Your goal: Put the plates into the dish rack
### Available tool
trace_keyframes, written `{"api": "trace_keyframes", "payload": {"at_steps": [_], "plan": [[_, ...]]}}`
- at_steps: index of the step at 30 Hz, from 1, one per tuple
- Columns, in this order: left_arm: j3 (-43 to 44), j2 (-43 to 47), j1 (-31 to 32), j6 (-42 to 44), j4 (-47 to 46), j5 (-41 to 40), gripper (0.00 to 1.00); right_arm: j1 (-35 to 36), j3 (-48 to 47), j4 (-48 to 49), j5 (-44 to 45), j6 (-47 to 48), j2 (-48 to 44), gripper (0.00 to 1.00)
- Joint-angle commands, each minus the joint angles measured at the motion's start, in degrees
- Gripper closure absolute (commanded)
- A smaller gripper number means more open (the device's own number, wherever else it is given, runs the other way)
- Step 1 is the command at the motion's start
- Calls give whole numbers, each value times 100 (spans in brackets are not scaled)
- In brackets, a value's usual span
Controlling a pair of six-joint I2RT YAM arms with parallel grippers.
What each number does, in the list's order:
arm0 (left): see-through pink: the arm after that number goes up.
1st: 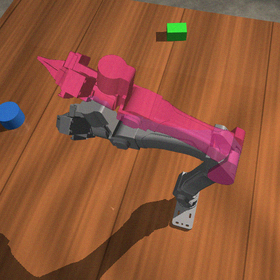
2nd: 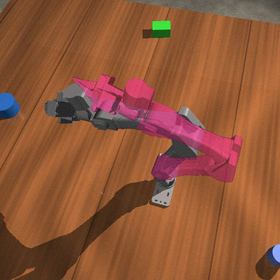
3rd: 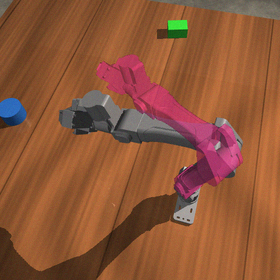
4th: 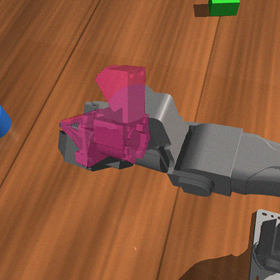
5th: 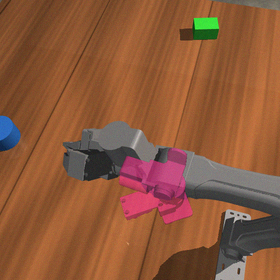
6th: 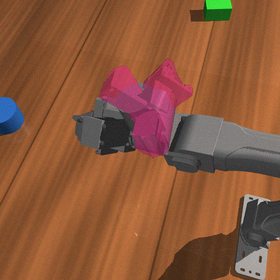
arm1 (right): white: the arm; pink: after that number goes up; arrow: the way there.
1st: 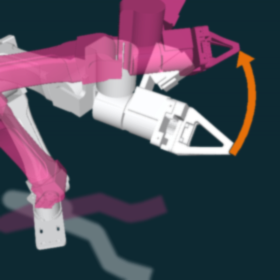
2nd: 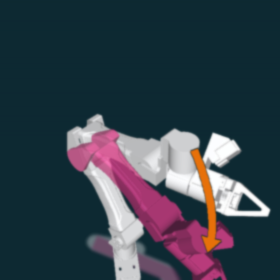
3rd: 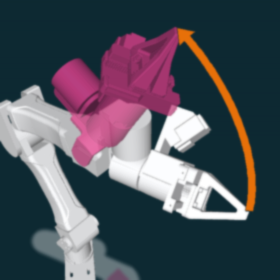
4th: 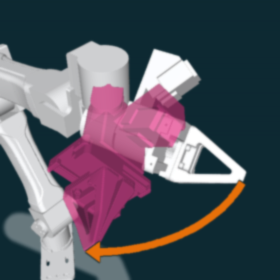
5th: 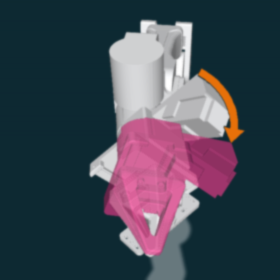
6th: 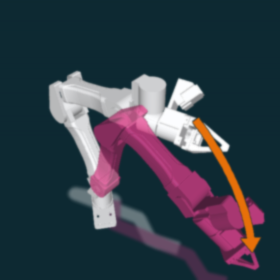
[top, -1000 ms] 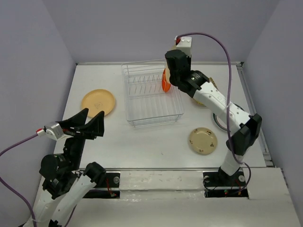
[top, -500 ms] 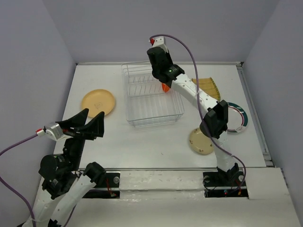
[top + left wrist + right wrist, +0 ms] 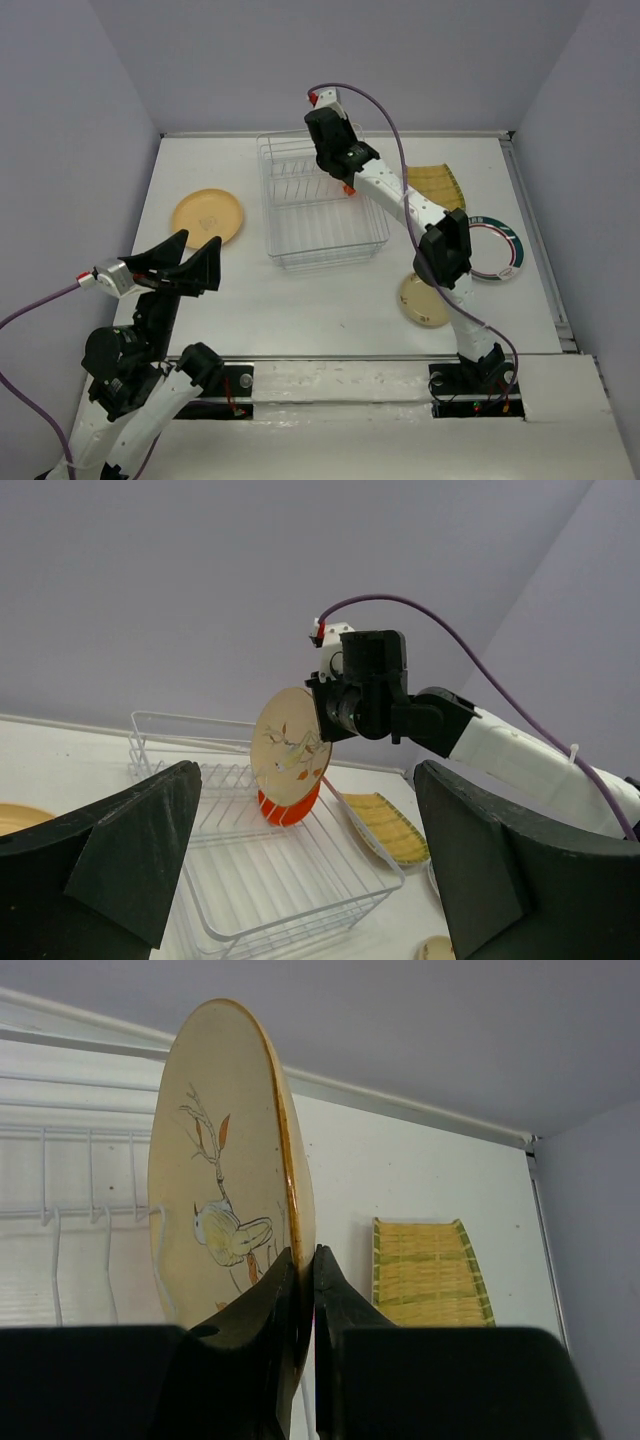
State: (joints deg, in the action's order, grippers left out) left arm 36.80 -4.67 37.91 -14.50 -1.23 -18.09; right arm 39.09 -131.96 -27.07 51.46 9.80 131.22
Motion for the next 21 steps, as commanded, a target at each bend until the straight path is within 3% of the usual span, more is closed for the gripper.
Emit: {"api": "trace_keyframes", "payload": {"at_steps": [1,4,10,17,20,21], "plan": [[82,27,41,70,-219,-72,1,46,-251,536,206,-13,-35,92],[82,27,41,62,-219,-72,1,99,-295,536,189,-22,-88,82],[82,18,41,62,-219,-63,1,99,-208,536,198,-31,-377,48],[73,45,50,44,-219,-46,1,12,573,492,-188,-732,-1307,42],[73,124,58,44,-228,-37,1,-373,2047,475,-872,-2013,-2814,42],[73,159,59,53,-237,-28,1,-541,3061,475,-1353,-2400,-3186,42]]}}
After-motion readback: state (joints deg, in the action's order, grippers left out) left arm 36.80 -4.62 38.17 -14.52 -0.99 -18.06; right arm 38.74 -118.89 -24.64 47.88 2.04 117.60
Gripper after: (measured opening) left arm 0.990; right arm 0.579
